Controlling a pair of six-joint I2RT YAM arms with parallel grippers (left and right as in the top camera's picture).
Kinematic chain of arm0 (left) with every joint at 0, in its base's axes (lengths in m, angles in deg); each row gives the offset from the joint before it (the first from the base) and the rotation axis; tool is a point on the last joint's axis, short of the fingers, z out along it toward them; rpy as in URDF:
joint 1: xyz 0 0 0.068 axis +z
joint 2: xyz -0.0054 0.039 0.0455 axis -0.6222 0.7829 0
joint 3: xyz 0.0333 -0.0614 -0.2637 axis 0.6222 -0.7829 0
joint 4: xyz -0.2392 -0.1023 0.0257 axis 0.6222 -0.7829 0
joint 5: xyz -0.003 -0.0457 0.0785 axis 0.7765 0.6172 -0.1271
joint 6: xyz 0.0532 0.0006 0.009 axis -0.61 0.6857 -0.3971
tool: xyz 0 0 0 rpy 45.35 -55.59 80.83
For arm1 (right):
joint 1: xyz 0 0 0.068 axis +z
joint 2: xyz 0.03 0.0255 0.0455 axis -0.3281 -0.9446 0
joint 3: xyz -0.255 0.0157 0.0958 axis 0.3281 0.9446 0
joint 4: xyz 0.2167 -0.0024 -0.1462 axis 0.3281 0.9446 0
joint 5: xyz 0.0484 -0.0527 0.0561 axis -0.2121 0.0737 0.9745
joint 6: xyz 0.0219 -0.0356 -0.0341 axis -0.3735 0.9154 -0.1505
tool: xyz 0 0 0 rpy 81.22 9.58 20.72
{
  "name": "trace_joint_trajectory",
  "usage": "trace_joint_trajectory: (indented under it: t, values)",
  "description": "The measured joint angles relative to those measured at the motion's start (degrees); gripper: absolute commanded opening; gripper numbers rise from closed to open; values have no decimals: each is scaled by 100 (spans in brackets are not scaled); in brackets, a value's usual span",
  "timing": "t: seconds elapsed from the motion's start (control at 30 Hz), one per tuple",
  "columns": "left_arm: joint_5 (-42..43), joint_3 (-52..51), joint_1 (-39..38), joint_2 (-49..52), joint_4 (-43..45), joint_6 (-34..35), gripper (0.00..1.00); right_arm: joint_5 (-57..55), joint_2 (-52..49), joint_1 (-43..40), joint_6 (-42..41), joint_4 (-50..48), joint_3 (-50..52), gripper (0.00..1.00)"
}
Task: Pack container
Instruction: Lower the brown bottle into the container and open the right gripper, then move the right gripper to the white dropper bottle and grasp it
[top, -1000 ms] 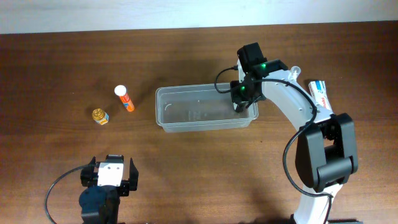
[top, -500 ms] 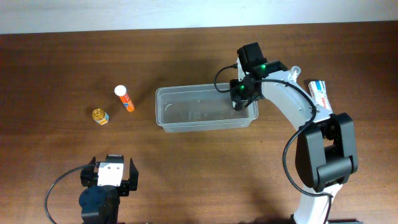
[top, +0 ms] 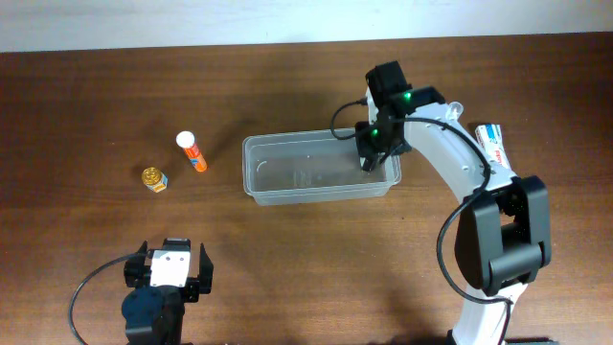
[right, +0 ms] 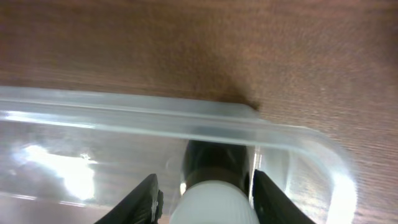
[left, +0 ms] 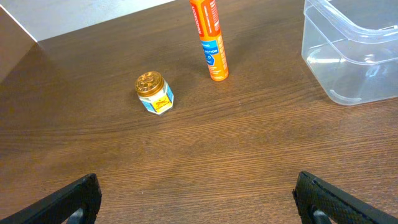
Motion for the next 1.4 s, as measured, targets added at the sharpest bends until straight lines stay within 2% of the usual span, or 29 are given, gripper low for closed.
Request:
trace_joint_trajectory:
  t: [0.3,0.47,0.53,0.73,0.87,1.13,1.4]
  values:
    - [0,0,0,0,-2,0,100,-4,199,-4,267,1012,-1298,50]
    - [0,0,2,0,0,0,100,-455,358,-175,433,1880,-2212,67]
    - [0,0,0,0,0,2,100,-739,459,-411,479,2109,-2435,74]
    - [0,0,0,0,0,2,100,-942,566,-1502,527,2275,-2542,82]
    - [0,0,0,0,0,2,100,-874,564,-1886,544,2074,-2542,88]
    - [0,0,0,0,0,2,100,-511,439,-2057,549,2022,-2542,88]
    - [0,0,2,0,0,0,100,-374,-240,-2057,636,1963,-2542,86]
